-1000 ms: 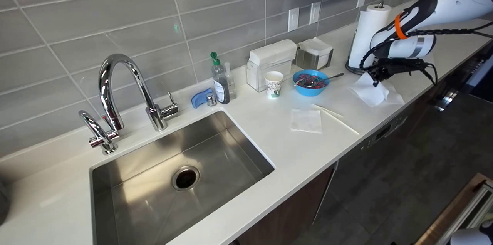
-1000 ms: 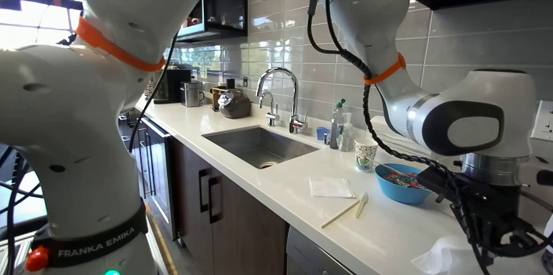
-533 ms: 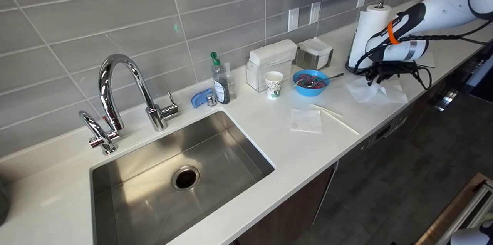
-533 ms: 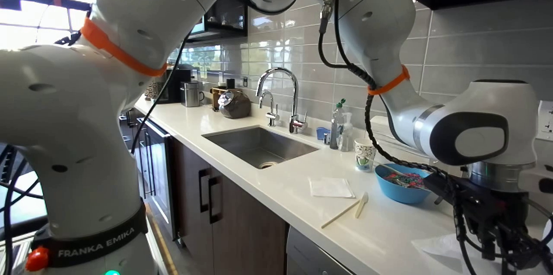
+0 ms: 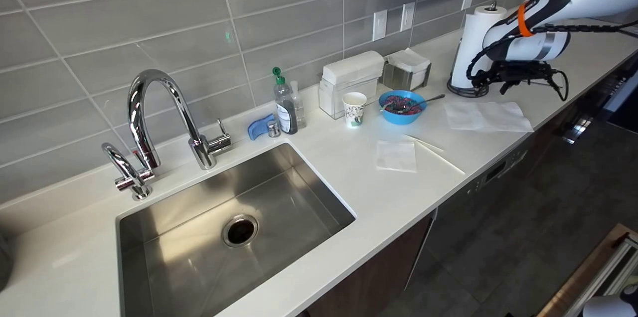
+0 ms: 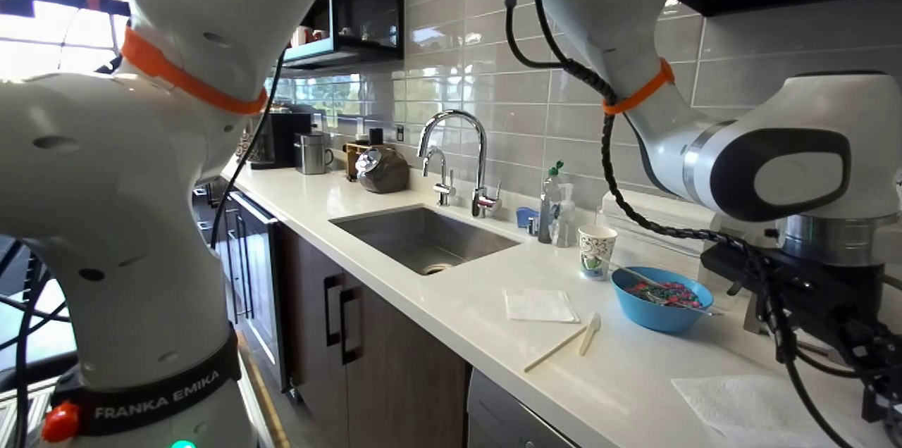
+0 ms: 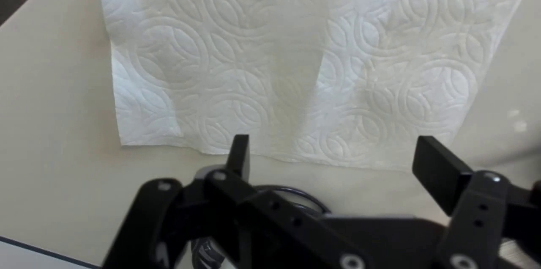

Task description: Use one white napkin to wipe the counter.

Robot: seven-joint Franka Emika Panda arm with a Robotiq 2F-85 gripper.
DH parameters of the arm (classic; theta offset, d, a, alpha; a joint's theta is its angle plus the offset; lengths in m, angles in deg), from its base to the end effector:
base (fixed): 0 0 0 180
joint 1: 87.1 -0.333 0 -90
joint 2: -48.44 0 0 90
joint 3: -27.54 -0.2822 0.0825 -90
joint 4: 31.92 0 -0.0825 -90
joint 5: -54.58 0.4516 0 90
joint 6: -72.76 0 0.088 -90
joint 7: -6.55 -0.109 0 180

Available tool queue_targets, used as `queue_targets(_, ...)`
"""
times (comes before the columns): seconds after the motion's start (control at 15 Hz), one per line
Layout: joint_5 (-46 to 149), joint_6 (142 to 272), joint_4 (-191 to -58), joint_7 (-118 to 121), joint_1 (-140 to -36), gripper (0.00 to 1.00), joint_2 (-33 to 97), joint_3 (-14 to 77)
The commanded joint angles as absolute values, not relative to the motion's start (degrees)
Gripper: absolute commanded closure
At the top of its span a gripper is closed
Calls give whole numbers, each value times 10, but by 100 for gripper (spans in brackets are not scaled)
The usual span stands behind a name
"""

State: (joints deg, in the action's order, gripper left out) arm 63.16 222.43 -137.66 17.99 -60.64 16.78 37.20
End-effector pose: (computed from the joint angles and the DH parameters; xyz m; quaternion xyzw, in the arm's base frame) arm 0.5612 -0.4099 0.1707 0.9607 -0.2540 0.1036 0.0432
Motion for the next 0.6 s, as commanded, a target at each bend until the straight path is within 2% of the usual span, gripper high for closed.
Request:
queue_targets(0.0,675,2185,-1465,332,-537,0,262,311)
queue_targets(0.33,735,2059,-1503,512,-508,0,321,311)
queue_targets(0.4,721,2093,-1473,461,-534,0,291,333)
queue_targets(0.53,728,2067,-1484,493,-532,0,307,336)
